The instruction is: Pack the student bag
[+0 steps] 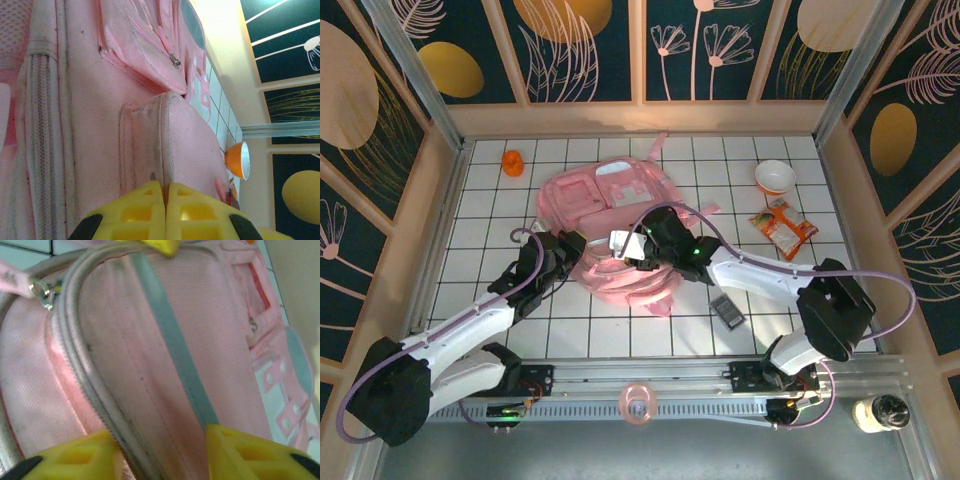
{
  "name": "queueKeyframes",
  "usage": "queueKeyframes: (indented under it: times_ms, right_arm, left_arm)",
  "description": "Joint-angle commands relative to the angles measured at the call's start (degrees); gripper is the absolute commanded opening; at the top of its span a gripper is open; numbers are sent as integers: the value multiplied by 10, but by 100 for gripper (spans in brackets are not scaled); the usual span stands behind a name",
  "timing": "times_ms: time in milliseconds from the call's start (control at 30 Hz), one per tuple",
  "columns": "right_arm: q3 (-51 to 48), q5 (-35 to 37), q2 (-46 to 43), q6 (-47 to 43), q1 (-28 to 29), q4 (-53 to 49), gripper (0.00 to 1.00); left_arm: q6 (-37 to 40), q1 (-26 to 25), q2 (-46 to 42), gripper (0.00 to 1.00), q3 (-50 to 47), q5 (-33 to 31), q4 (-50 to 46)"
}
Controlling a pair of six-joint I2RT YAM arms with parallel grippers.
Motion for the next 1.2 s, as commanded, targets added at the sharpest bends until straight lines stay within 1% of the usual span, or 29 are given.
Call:
queueKeyframes:
  times_ms: [0,33,67,100,200,333,400,500,533,600,700,767,833,1067,1167]
  right_arm:
    - [22,-16,12,-14,-17,12,19]
    - [24,-23,12,-13,-20,6,10]
    - [26,-31,10,-15,-21,2,4]
    - [28,-38,8,-17,-23,0,0]
    - [35,-58,3,-20,-26,-9,0]
    - [43,-64,-2,-19,-29,-12,0]
    - [44,-68,-5,-16,-30,-13,0]
    - [49,-73,-6,-11,-32,-11,0]
    - [49,-74,-6,-8,-32,-10,0]
    - [50,-75,-6,-5,-33,-10,0]
    - [52,-75,-6,-2,-34,-11,0]
    - [53,-76,-6,0,-34,-11,0]
    - [53,-78,-6,2,-34,-11,0]
    - [57,-85,-8,7,-33,-13,0]
    - [57,-88,-11,8,-34,-15,0]
  left_arm:
    - [33,-4,-19,11,33,36,-7]
    - [44,-4,-22,16,36,39,-17]
    - [58,-4,-27,21,38,42,-27]
    - [77,-4,-33,25,38,46,-36]
    - [166,-4,-58,35,37,64,-51]
    - [347,-4,-89,44,53,91,-98]
    - [449,-4,-102,45,62,108,-117]
    - [603,-5,-108,47,83,164,-148]
    - [644,-5,-105,47,92,174,-167]
    - [729,-5,-90,48,113,177,-220]
    - [824,-5,-57,48,137,180,-294]
    - [856,-5,-38,49,143,175,-322]
    - [869,-5,-23,49,140,174,-326]
    - [850,-5,-4,50,111,197,-268]
    - [836,-5,0,47,99,193,-240]
